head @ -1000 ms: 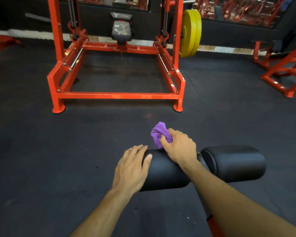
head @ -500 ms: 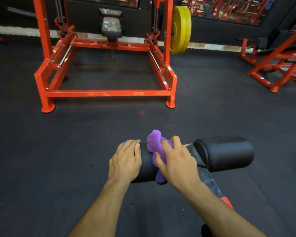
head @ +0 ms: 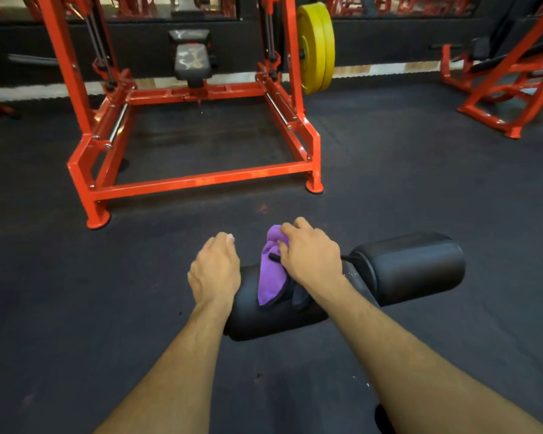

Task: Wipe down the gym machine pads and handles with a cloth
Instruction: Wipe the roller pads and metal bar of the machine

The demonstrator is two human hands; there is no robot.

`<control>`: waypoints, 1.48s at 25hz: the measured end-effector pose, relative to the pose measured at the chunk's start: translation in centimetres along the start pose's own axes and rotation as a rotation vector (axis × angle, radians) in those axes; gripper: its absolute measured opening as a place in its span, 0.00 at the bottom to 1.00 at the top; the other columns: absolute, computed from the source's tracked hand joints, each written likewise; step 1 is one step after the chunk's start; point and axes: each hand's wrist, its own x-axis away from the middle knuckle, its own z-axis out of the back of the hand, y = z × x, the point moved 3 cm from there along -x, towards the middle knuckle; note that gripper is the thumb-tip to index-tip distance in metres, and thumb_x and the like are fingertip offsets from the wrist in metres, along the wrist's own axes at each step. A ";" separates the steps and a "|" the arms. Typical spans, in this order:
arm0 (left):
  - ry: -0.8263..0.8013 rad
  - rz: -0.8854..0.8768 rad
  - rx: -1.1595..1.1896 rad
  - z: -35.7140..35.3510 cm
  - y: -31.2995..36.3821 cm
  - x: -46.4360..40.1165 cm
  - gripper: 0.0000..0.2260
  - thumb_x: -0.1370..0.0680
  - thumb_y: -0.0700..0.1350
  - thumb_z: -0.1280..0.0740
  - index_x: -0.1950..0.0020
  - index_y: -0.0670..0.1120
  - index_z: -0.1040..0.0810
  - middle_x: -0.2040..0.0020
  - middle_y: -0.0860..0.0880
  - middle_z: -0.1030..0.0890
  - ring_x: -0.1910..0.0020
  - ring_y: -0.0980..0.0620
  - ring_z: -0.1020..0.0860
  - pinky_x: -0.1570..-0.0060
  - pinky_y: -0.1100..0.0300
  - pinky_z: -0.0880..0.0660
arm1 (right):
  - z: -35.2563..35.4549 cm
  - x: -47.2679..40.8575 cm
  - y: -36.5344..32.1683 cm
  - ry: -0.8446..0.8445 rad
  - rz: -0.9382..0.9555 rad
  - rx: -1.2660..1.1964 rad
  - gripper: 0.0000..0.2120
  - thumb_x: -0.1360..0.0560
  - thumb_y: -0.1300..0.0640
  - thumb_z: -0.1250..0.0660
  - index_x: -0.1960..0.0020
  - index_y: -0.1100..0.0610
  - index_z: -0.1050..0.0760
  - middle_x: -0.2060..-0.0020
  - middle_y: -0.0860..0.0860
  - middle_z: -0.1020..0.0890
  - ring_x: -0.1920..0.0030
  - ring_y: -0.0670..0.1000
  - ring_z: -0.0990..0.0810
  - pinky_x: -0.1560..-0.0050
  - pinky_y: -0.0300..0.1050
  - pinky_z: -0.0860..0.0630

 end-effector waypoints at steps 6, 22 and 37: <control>-0.297 -0.073 0.074 -0.4 -1.7 2.0 0.19 0.16 0.60 0.50 0.37 0.63 0.21 0.37 0.62 0.18 0.36 0.51 0.23 0.38 0.51 0.28 | -0.8 -0.1 1.5 0.158 0.114 -0.003 0.16 0.21 0.43 0.41 0.43 0.50 0.22 0.45 0.48 0.23 0.46 0.55 0.28 0.51 0.52 0.28; -0.952 -0.411 0.478 4.0 11.2 10.8 0.17 0.19 0.52 0.29 0.30 0.57 0.24 0.36 0.57 0.18 0.35 0.59 0.21 0.33 0.56 0.26 | 9.0 16.2 9.6 -0.135 -0.243 -1.598 0.03 0.20 0.61 0.33 0.50 0.60 0.21 0.56 0.58 0.15 0.55 0.53 0.19 0.51 0.48 0.24; -0.483 -0.505 0.257 3.1 13.8 12.4 0.20 0.22 0.57 0.27 0.32 0.61 0.27 0.39 0.60 0.24 0.38 0.61 0.24 0.39 0.57 0.24 | 6.3 16.0 11.8 -0.031 -0.389 -1.530 0.13 0.24 0.51 0.26 0.42 0.49 0.23 0.49 0.47 0.14 0.48 0.46 0.16 0.46 0.46 0.21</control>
